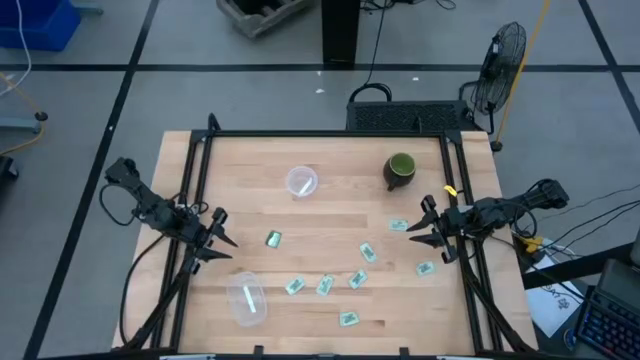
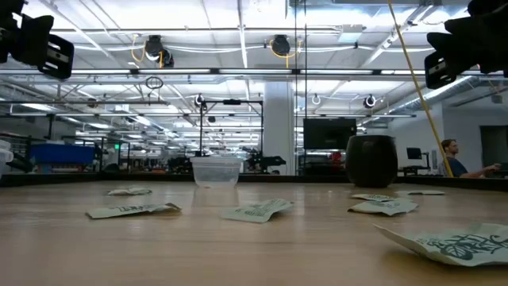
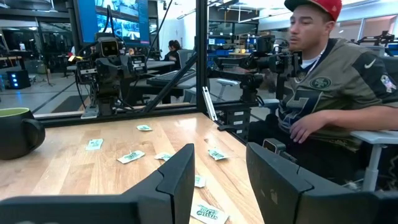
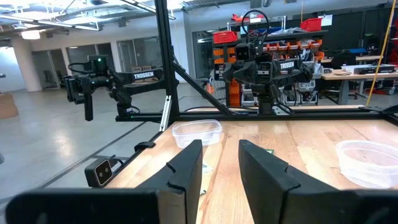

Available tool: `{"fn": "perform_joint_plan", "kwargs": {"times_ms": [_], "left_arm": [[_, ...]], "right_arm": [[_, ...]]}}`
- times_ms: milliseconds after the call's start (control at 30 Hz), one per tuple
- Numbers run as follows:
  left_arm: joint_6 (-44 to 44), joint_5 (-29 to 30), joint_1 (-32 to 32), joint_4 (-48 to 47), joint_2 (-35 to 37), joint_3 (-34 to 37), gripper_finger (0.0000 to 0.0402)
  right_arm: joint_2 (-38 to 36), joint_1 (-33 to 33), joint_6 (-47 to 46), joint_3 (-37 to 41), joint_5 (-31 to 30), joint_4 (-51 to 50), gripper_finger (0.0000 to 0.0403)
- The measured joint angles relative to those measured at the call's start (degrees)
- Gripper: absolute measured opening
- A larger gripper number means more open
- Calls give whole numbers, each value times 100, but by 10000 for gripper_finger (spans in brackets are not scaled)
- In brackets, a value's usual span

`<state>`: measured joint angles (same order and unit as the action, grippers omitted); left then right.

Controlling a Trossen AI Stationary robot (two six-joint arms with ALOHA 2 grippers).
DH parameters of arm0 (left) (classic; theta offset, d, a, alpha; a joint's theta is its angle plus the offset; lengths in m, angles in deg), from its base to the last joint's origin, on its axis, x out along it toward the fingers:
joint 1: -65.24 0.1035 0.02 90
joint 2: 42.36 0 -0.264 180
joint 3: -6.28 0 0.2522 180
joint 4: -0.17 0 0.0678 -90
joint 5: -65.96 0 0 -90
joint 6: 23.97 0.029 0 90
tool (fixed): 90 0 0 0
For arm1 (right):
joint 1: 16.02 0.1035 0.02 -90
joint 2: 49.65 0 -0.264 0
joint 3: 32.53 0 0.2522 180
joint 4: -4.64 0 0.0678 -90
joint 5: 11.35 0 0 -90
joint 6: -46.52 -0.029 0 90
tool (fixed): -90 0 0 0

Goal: Pick and place Stevia / Truvia into bins

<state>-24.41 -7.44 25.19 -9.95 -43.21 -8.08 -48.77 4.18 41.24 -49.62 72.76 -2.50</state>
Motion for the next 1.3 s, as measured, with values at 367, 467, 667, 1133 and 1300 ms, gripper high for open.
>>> {"fn": "perform_joint_plan", "kwargs": {"times_ms": [367,467,667,1133,1300], "left_arm": [[0,0,2,0,-1,-1,150],[-2,0,0,0,-2,-1,150],[-1,0,0,0,0,-2,150],[0,0,2,0,-2,0,150],[0,0,2,0,-2,-1,150]], "right_arm": [[0,-1,0,-1,0,0,100],[0,-1,0,0,1,1,100],[-1,-2,563,-1,-3,306,100],[-2,3,-577,1,15,1615,100],[0,2,-959,1,-158,1709,100]]}}
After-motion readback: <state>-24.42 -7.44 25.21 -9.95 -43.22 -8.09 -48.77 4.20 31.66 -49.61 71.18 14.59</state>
